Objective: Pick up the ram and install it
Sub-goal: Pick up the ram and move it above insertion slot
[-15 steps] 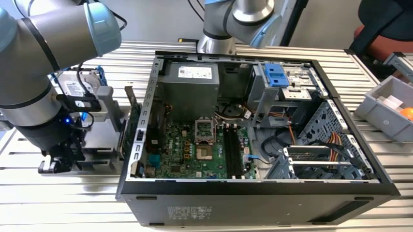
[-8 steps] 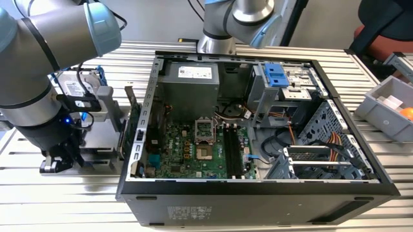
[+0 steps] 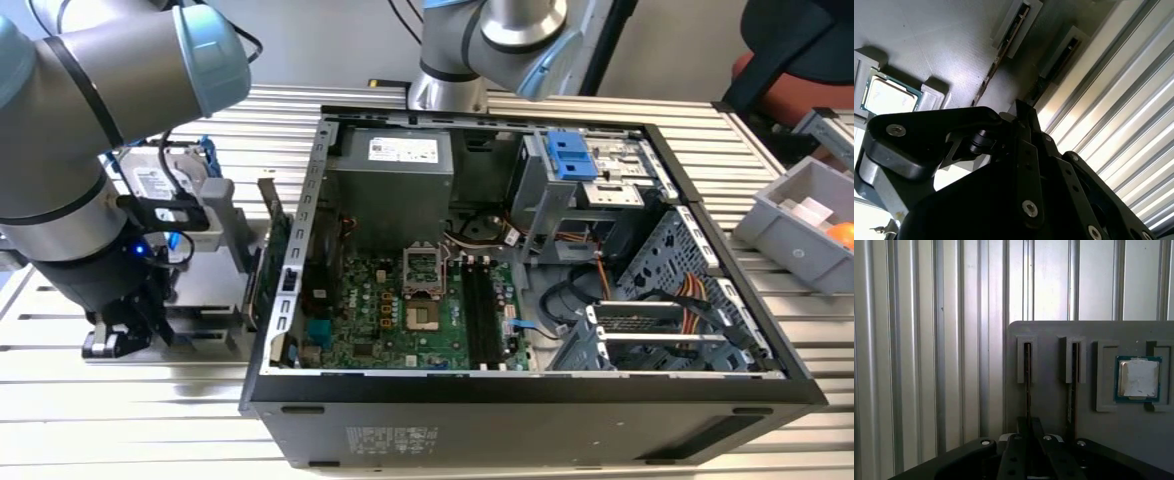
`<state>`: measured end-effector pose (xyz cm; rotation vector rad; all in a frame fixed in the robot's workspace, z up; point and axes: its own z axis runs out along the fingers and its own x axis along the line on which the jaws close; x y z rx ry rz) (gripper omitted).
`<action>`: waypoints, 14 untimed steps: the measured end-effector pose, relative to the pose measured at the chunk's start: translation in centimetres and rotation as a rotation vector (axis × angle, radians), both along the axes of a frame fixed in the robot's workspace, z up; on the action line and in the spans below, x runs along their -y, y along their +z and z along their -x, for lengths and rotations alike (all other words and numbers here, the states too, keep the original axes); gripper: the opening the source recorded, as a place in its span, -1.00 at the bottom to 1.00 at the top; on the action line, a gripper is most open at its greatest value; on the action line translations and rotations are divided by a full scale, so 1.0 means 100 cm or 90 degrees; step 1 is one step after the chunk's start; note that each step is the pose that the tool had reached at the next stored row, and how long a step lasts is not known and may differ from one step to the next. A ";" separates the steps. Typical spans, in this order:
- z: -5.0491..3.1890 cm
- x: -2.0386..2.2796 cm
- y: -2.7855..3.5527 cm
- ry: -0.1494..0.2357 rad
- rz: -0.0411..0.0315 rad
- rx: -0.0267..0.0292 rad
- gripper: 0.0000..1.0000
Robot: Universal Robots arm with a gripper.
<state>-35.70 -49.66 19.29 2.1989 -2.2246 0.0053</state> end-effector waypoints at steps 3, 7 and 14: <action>0.0000 0.0000 0.0034 0.000 0.0000 0.0000 -1.00; 0.0000 0.0000 0.0101 0.000 0.0000 -0.0001 -1.00; 0.0001 0.0000 0.0229 0.000 0.0001 -0.0001 -1.00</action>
